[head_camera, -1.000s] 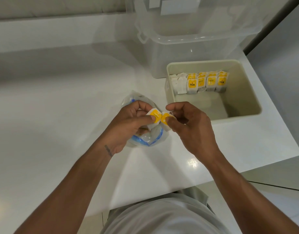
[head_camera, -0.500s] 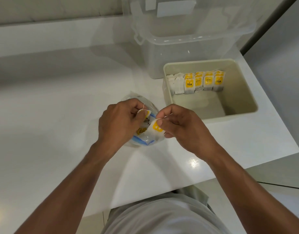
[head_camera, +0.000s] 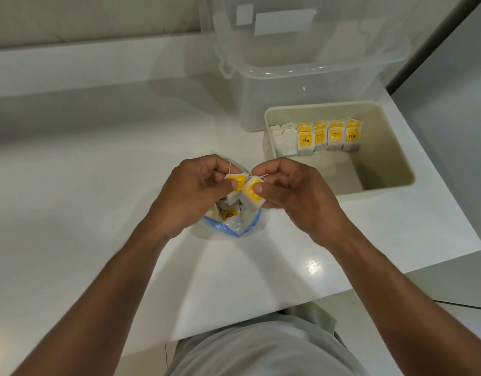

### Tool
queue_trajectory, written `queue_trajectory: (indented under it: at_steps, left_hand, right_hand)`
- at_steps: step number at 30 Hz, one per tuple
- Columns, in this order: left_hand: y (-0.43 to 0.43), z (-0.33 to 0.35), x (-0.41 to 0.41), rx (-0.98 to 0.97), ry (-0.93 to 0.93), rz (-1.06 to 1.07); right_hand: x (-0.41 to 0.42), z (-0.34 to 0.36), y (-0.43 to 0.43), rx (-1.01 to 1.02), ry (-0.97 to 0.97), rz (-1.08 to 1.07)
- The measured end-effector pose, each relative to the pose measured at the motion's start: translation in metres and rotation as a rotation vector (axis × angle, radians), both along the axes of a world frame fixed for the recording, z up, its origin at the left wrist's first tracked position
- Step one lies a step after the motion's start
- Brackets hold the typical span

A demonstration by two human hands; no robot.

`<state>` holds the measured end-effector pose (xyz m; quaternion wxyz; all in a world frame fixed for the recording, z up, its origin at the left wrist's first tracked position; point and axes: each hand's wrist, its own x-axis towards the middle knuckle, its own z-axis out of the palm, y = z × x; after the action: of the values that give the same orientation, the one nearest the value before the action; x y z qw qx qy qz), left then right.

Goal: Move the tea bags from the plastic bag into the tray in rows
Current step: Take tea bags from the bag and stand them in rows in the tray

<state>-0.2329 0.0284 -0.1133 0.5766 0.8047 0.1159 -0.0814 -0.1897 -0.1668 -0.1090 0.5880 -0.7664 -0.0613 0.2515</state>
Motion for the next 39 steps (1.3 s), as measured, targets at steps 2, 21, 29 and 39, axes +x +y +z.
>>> queue_trajectory:
  at_steps: [2, 21, 29, 39]
  left_hand:
    - [0.0, 0.002, 0.0, 0.222, -0.032, -0.033]
    - [0.007, 0.028, 0.01, 0.439, -0.084, -0.092]
    - [-0.017, 0.047, 0.044, 0.418, -0.137, -0.167]
    - [-0.058, 0.039, 0.097, 0.564, -0.157, -0.204]
  right_hand:
    - [0.001, 0.0, 0.0, 0.003, 0.004, 0.024]
    - [0.016, 0.01, -0.01, -0.239, -0.217, 0.095]
    - [0.038, 0.023, -0.037, -0.208, -0.258, 0.033]
    - [0.08, 0.01, -0.075, -0.191, -0.341, 0.019]
